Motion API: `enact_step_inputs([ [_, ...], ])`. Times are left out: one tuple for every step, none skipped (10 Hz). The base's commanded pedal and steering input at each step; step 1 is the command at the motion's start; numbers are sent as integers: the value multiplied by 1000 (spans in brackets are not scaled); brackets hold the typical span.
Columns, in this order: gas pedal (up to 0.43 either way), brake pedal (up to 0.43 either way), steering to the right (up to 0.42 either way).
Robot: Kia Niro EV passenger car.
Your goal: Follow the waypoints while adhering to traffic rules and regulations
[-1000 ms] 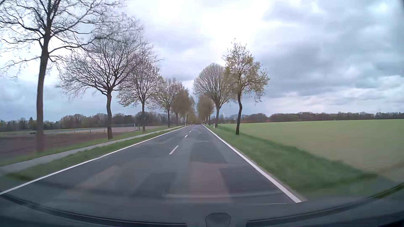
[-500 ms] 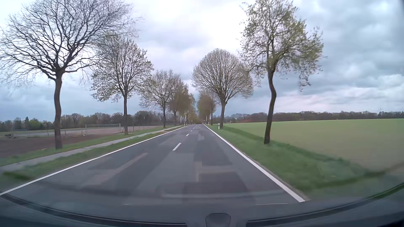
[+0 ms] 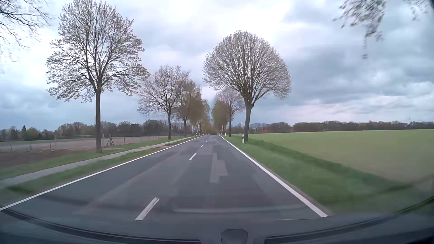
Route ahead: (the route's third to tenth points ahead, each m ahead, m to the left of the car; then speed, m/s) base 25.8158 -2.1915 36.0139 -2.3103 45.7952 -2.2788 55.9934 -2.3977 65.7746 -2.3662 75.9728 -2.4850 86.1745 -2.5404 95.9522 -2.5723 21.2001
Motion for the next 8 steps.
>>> enact_step_inputs([
  [0, 0, -3],
  [0, 0, -3],
  [0, 0, -2],
  [0, 0, -2],
  [0, 0, -2],
  [0, 0, -3],
  [0, 0, -2],
  [0, 0, -2],
])
